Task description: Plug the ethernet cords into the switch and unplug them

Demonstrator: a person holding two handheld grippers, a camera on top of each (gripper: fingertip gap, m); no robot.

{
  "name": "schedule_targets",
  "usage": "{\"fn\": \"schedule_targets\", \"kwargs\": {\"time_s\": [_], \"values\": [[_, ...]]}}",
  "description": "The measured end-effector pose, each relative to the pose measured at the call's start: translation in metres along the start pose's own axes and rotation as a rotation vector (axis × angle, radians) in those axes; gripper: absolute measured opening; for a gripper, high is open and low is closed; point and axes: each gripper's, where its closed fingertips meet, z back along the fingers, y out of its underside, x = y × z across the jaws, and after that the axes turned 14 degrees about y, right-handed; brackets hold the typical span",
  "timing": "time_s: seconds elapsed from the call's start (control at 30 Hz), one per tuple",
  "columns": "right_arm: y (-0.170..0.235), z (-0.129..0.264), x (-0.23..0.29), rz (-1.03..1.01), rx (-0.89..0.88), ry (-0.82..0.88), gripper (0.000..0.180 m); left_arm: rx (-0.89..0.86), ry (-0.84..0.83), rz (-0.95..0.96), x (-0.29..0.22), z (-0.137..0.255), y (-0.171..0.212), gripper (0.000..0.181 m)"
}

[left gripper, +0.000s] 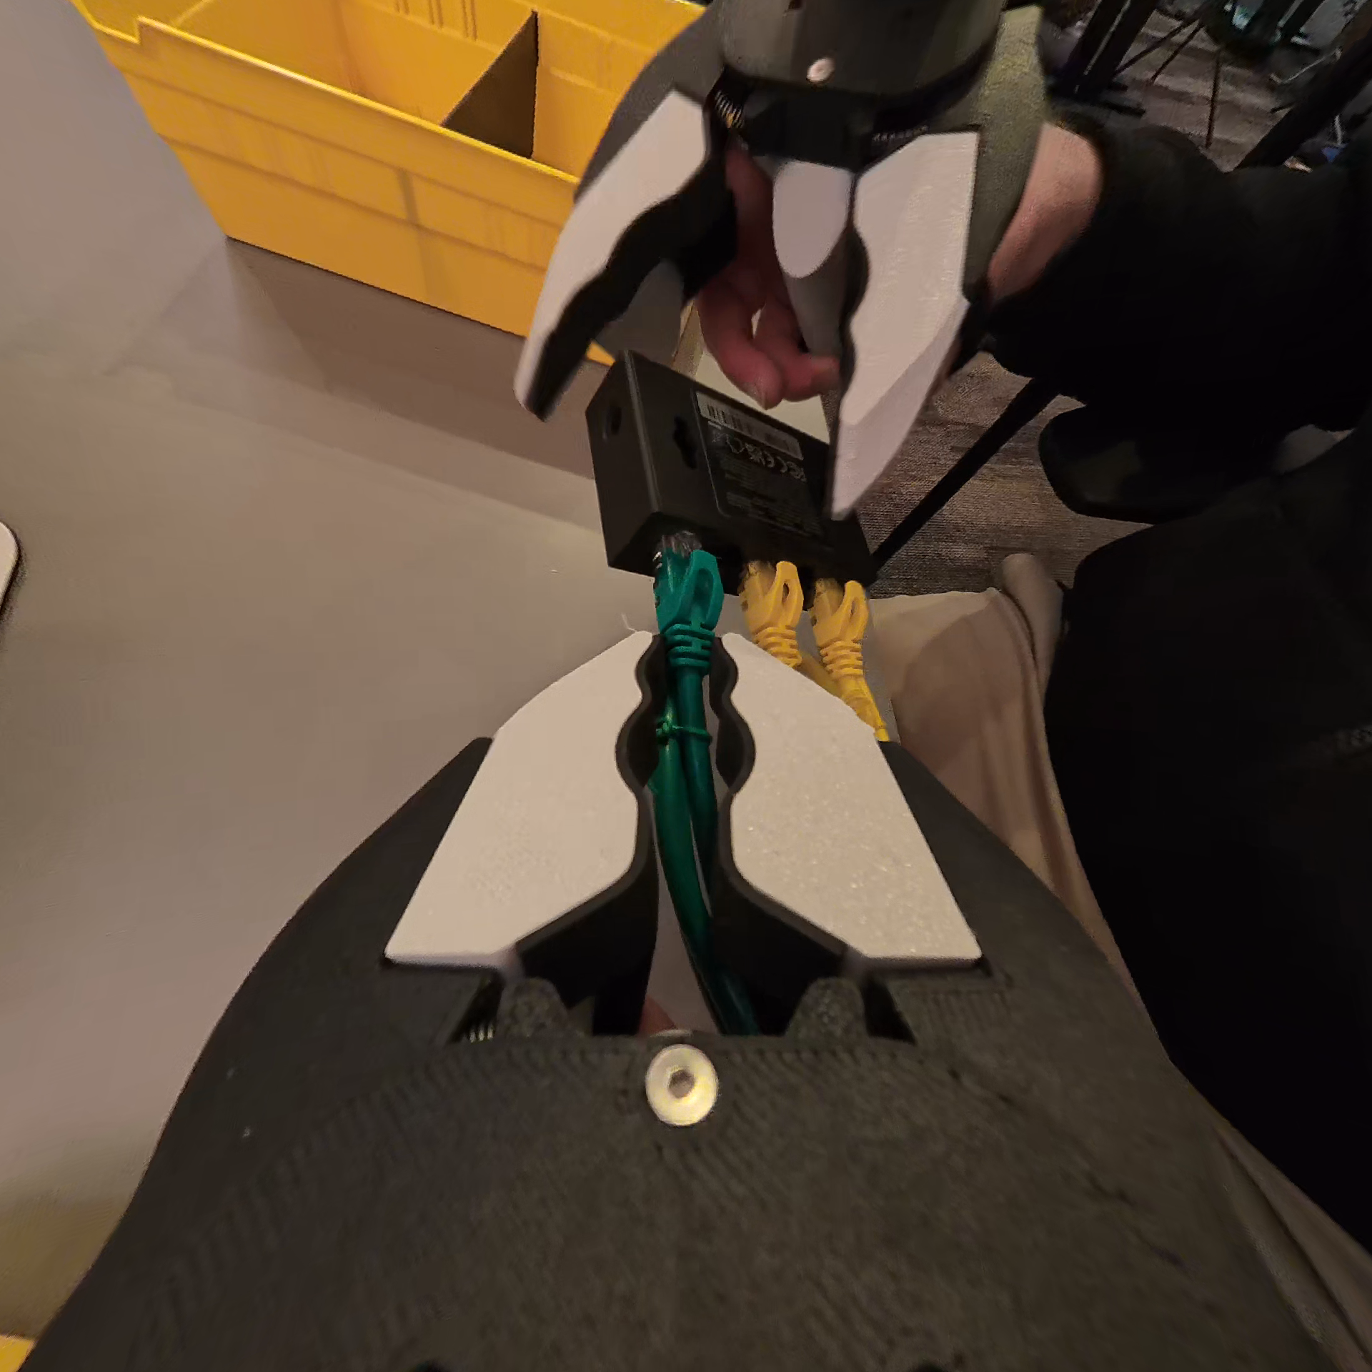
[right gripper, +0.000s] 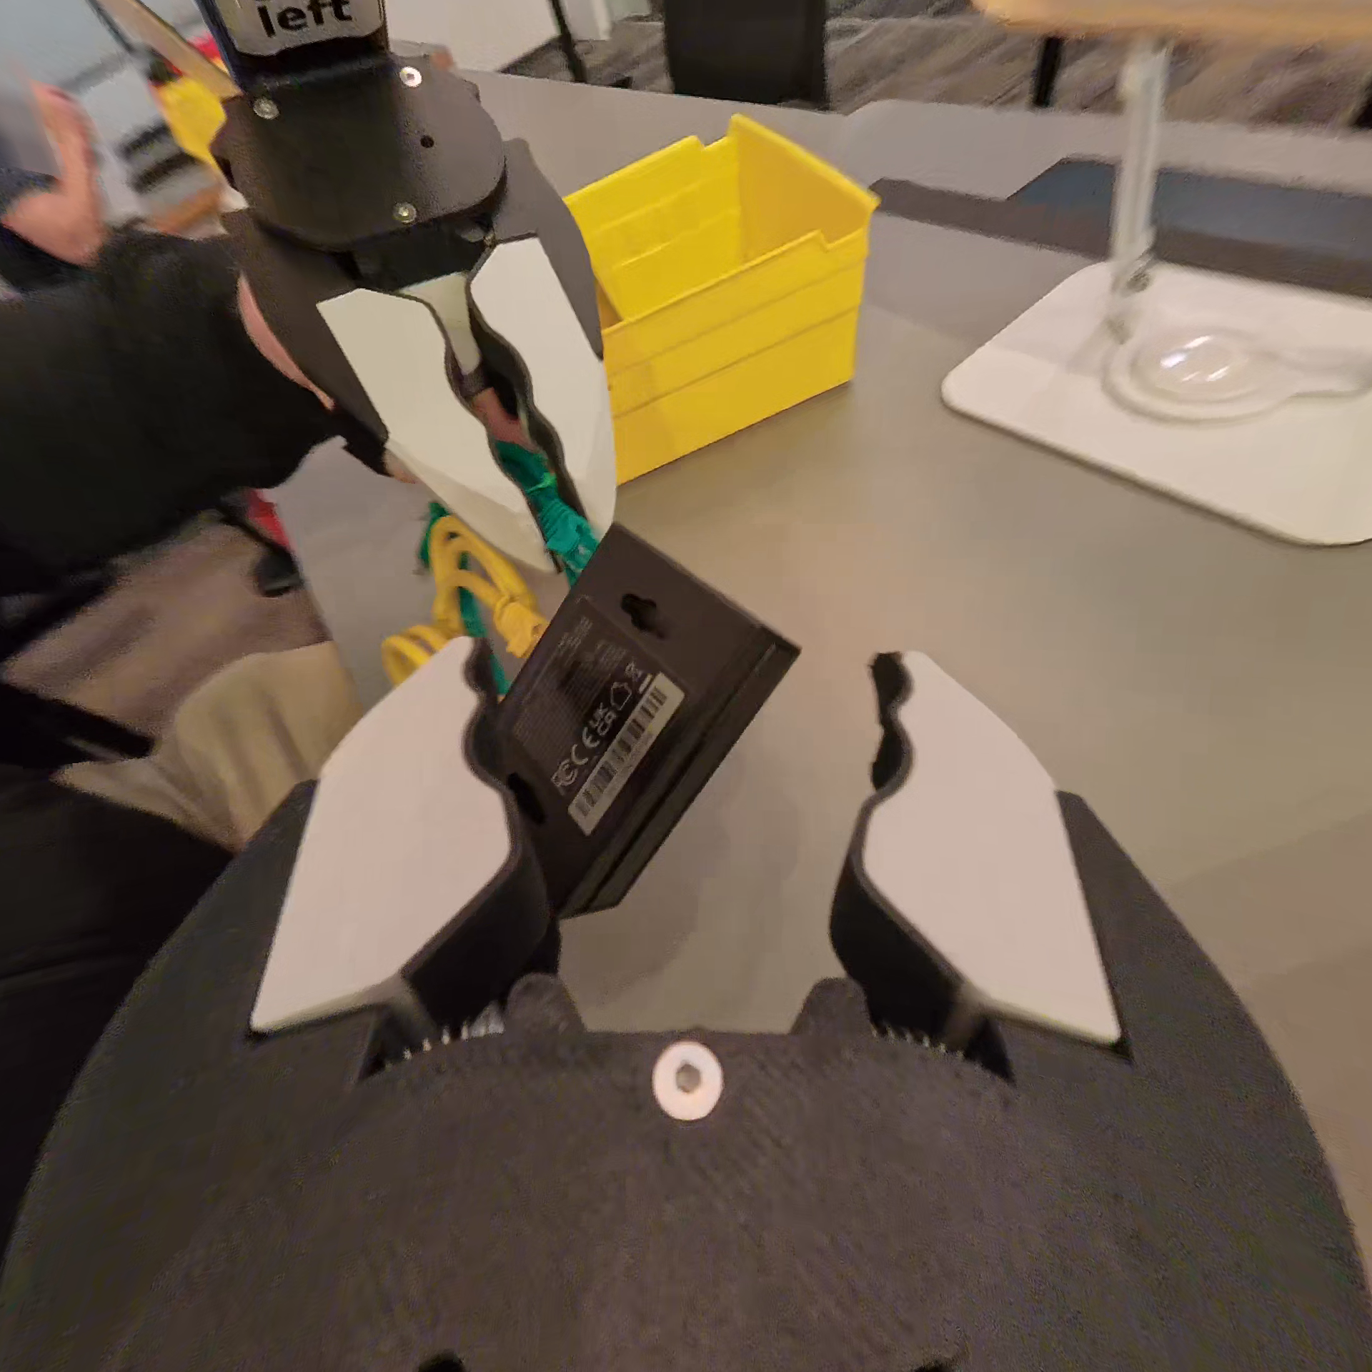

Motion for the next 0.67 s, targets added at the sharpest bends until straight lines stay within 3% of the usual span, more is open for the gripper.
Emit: {"fn": "schedule_targets", "kwargs": {"time_s": [0.03,0.17,0.3,0.43,0.67], "values": [[0.002,0.000,0.002,-0.034,0.017,-0.042,0.086,-0.004,-0.006,-0.010,0.000,0.001,0.000,0.010],[0.001,0.002,0.020,-0.089,0.022,-0.177,0.061,-0.020,0.000,-0.066,-0.008,0.006,-0.004,0.011],[-0.005,0.008,0.025,-0.272,-0.005,-0.376,0.037,0.003,-0.020,-0.107,-0.015,0.010,-0.004,0.011],[-0.006,0.013,0.037,-0.321,-0.027,-0.504,0.029,0.091,-0.082,-0.181,-0.019,0.012,-0.003,0.011],[-0.016,0.021,0.042,-0.248,-0.089,-0.501,0.028,0.122,-0.166,-0.225,-0.023,0.015,-0.017,0.010]]}}
